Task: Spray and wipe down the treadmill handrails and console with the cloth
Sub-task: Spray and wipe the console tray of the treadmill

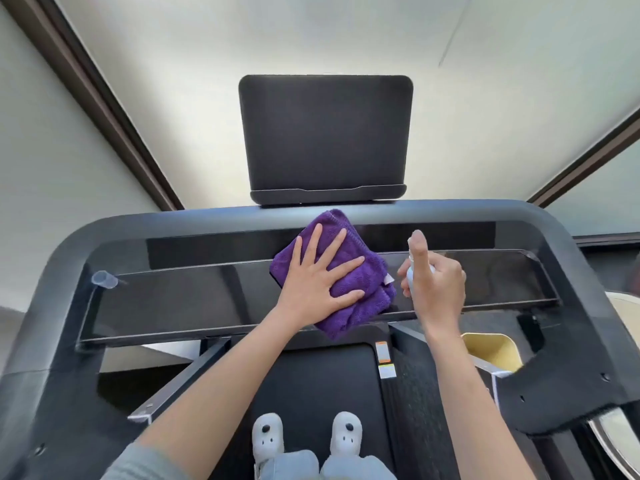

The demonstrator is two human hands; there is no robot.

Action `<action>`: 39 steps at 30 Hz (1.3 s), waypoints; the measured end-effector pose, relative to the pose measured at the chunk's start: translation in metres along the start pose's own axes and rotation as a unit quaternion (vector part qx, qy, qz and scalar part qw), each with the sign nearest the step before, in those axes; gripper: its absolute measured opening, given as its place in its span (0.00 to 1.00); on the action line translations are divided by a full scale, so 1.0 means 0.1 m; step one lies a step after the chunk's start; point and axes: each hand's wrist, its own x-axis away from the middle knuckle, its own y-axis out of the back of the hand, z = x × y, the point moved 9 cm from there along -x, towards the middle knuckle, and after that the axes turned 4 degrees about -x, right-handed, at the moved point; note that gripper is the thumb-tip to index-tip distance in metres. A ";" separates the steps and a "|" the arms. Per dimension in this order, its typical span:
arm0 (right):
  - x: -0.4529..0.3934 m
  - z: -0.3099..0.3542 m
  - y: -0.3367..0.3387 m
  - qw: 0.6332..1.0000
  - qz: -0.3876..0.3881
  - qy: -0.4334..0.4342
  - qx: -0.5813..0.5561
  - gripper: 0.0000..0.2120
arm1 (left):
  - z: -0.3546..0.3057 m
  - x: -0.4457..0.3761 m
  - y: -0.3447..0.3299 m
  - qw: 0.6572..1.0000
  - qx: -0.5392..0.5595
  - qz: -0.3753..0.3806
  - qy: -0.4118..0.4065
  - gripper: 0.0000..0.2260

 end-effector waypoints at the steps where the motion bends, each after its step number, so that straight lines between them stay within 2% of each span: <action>1: 0.06 0.04 -0.07 1.000 0.004 -0.001 -0.001 0.38 | 0.11 0.08 0.02 1.000 0.000 0.010 -0.001 0.29; 13: 0.56 0.34 -0.77 0.999 0.031 -0.008 -0.015 0.37 | 1.42 0.95 0.34 0.998 0.002 0.058 -0.032 0.29; 22: 0.84 0.49 -1.42 0.997 0.074 -0.003 0.004 0.37 | 1.92 1.27 0.49 0.995 -0.006 0.074 -0.071 0.29; 29: 0.86 0.49 -1.31 0.998 0.058 -0.011 -0.003 0.36 | 1.93 1.25 0.52 0.988 -0.039 0.067 -0.134 0.29; 34: 0.80 0.34 -1.07 0.999 0.032 -0.027 -0.018 0.35 | 1.56 0.93 0.45 0.979 -0.072 0.057 -0.182 0.28; 39: 0.63 0.16 -0.79 0.999 0.021 -0.031 -0.027 0.36 | 1.12 0.56 0.33 0.977 -0.088 0.040 -0.190 0.28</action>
